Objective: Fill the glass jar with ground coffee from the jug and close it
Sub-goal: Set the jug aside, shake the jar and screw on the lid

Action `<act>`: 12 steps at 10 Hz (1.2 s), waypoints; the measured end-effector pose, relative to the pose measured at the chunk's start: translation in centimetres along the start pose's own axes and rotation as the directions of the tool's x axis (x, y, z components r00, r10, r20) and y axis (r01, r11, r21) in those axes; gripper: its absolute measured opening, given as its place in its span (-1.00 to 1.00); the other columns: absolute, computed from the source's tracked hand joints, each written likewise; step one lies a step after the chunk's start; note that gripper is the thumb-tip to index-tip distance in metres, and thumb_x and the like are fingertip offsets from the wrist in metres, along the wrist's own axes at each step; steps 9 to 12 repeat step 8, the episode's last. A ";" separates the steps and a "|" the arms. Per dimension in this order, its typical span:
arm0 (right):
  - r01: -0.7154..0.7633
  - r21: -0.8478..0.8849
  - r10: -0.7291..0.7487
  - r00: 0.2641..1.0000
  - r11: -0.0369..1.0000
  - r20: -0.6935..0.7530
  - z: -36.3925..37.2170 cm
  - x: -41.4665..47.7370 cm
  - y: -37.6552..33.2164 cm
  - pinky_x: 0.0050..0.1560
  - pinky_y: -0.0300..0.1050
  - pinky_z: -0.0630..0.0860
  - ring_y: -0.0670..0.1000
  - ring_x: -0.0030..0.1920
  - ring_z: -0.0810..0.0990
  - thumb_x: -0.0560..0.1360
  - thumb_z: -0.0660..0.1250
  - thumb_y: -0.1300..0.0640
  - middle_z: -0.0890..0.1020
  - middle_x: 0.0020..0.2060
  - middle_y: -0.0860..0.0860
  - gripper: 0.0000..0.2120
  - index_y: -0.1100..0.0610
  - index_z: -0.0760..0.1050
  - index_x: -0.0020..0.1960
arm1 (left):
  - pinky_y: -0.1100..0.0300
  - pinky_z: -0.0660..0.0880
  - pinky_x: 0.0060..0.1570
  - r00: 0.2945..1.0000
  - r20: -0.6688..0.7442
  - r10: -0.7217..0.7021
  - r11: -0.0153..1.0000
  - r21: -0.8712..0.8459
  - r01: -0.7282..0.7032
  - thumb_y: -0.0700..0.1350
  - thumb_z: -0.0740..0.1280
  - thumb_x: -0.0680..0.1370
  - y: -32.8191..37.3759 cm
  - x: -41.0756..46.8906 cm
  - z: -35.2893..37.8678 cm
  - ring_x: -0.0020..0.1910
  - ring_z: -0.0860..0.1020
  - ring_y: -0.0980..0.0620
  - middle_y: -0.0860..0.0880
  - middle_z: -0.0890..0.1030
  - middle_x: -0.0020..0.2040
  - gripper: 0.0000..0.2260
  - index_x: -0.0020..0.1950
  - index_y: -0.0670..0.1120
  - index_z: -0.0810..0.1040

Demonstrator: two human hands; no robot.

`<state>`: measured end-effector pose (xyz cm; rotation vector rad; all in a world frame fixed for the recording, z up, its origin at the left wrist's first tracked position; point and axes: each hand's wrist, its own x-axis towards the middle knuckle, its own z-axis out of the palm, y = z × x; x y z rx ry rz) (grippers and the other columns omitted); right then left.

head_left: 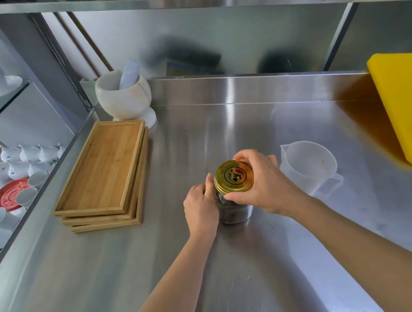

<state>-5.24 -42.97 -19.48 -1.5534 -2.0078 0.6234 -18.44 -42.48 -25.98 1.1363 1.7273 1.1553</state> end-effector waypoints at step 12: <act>0.067 0.113 -0.064 0.997 0.991 -0.034 -1.6 -1.1 1.0 0.28 -0.09 0.21 -0.20 0.24 0.32 0.31 0.43 -0.21 0.37 0.29 -0.10 -0.20 -0.04 0.12 0.39 | 0.21 0.35 -0.24 0.988 0.113 0.104 0.988 -0.122 -0.090 0.11 0.25 0.53 0.1 2.1 -2.6 -0.25 0.47 0.10 0.04 0.52 -0.29 -0.71 -0.19 -0.09 0.53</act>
